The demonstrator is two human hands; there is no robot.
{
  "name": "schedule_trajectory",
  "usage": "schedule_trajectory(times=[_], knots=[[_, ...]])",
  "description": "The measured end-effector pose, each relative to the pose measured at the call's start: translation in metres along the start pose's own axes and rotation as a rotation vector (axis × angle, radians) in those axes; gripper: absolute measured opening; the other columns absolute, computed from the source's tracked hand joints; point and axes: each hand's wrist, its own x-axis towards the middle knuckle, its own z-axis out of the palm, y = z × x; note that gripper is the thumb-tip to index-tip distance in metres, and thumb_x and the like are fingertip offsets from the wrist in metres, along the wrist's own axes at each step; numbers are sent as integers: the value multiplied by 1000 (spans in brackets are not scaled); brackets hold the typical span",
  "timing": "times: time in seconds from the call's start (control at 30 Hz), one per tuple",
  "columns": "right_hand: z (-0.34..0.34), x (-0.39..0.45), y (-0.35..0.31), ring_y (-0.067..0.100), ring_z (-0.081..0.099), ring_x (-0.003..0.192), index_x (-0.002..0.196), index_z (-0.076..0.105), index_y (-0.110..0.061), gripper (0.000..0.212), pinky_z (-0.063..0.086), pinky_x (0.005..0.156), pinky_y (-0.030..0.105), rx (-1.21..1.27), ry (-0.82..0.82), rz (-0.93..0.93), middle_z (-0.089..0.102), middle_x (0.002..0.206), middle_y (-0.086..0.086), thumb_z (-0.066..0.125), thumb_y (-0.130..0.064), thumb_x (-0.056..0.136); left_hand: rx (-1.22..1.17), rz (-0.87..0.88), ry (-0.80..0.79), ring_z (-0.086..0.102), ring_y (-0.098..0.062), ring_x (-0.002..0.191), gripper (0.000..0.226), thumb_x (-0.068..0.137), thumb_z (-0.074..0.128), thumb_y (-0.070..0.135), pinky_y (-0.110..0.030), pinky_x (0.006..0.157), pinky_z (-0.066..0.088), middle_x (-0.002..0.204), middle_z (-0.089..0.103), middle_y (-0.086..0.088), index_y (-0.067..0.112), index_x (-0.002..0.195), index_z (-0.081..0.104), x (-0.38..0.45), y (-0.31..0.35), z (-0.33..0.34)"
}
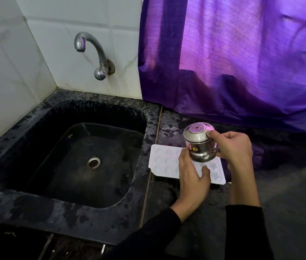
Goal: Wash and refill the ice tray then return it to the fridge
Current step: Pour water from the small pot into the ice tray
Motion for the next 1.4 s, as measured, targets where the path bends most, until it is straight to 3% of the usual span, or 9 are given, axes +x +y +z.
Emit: schedule_trajectory(times=[0.23, 0.47, 0.67, 0.83, 1.07, 1.23, 1.4], knots=[[12, -2, -10, 23, 68, 75, 68, 67, -17, 29, 54, 80, 41, -124, -46, -63, 70, 67, -2, 69, -45, 66, -18, -38, 28, 25, -13, 140, 70, 87, 57, 14, -36, 116, 25, 151, 27, 1, 13, 148, 21, 5, -2, -5], [24, -5, -18, 22, 65, 77, 69, 66, -19, 29, 45, 68, 31, -190, -69, -126, 69, 72, -2, 72, -47, 70, -39, -77, 56, 30, -13, 137, 73, 81, 54, 21, -34, 114, 27, 147, 32, -1, 11, 146, 23, 6, -3, -11], [28, -5, -20, 23, 65, 79, 69, 66, -20, 29, 45, 69, 31, -206, -83, -133, 69, 73, -1, 73, -48, 70, -42, -90, 39, 30, -10, 136, 70, 85, 56, 13, -20, 111, 24, 146, 31, 1, 12, 146, 23, 8, -5, -15], [29, -5, -21, 23, 64, 80, 69, 65, -20, 30, 39, 67, 29, -225, -88, -141, 68, 74, -1, 73, -48, 71, -38, -98, 24, 27, -9, 137, 71, 86, 56, 11, -19, 111, 21, 148, 28, 2, 13, 148, 20, 8, -6, -15], [28, -7, -22, 23, 63, 80, 68, 65, -20, 31, 39, 68, 30, -235, -84, -141, 68, 74, 0, 74, -49, 70, -44, -97, 7, 28, -8, 136, 71, 87, 56, 12, -17, 109, 21, 147, 29, 4, 15, 148, 20, 8, -7, -16], [27, -9, -23, 23, 64, 79, 69, 66, -19, 31, 43, 69, 31, -223, -84, -125, 69, 73, 0, 74, -49, 69, -38, -98, 8, 28, -11, 137, 71, 87, 56, 13, -22, 112, 23, 147, 29, 1, 13, 148, 20, 7, -7, -16], [23, -9, -16, 23, 68, 74, 64, 68, -18, 33, 57, 79, 46, -97, -103, -63, 69, 64, -2, 75, -50, 59, -32, -83, 30, 25, -12, 139, 71, 87, 56, 13, -28, 115, 24, 149, 27, 1, 14, 148, 20, 4, -5, -16]])
